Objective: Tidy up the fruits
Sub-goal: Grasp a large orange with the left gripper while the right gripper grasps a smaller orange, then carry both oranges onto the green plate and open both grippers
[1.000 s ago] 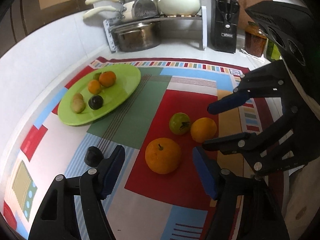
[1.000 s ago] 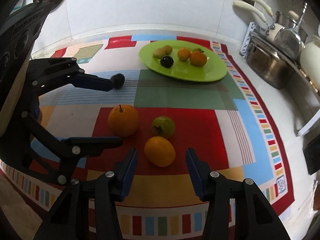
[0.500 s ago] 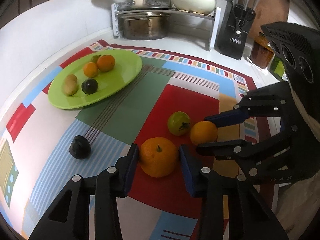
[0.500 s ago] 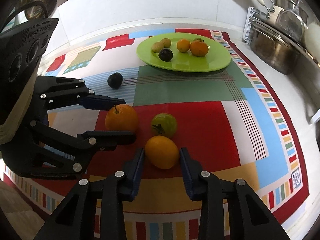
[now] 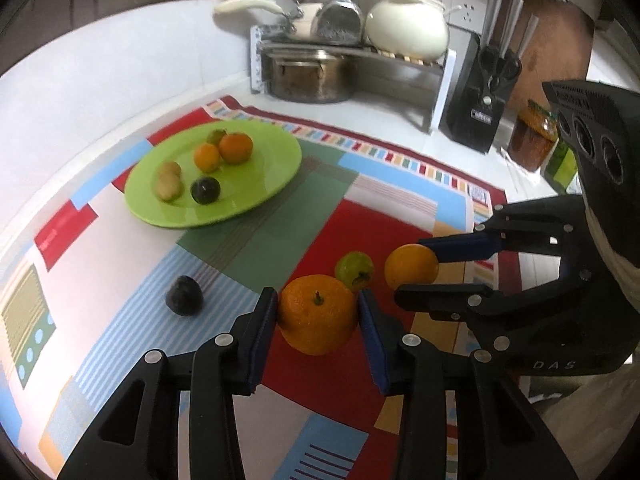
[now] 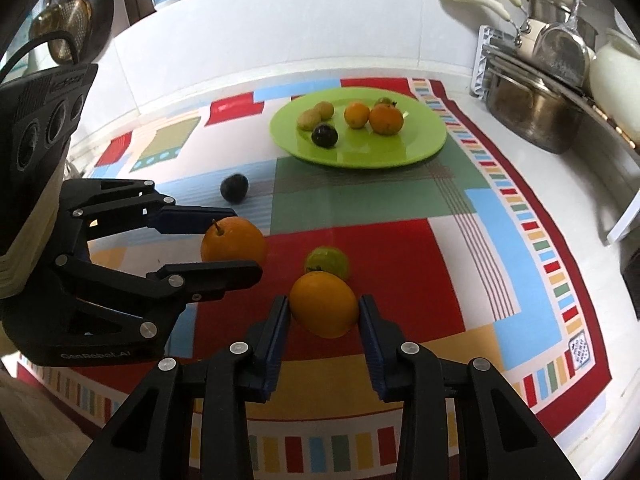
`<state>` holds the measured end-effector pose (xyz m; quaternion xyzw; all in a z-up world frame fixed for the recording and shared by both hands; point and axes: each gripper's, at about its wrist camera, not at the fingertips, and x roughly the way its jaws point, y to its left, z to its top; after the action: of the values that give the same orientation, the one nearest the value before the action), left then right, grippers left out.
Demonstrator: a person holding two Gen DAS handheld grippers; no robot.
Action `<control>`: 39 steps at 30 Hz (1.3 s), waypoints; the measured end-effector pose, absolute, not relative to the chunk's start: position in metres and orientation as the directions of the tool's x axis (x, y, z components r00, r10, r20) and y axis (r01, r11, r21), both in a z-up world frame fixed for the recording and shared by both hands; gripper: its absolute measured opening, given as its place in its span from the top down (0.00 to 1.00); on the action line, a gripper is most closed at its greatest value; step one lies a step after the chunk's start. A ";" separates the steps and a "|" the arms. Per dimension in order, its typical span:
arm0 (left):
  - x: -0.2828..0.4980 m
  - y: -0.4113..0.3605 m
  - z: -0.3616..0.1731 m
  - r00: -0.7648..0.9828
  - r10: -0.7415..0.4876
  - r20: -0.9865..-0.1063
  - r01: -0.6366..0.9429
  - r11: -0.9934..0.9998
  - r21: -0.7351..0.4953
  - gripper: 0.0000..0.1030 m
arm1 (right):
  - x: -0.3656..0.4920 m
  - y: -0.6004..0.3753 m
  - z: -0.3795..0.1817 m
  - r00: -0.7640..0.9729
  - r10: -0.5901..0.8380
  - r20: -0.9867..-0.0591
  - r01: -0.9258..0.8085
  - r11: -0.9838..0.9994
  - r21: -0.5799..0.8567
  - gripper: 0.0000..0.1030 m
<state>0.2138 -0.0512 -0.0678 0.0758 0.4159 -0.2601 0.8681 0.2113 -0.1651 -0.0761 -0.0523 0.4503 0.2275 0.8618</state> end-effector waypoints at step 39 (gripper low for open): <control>0.277 -0.029 0.017 0.742 -0.299 -0.600 0.361 0.932 -0.018 0.61 | 0.281 -0.165 0.015 0.712 0.380 -0.591 -0.380 0.916 0.131 0.65</control>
<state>0.2767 -0.0286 0.0170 0.0499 0.3124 -0.1770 0.9320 0.2808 -0.1650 0.0150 -0.0001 0.3193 0.2055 0.9251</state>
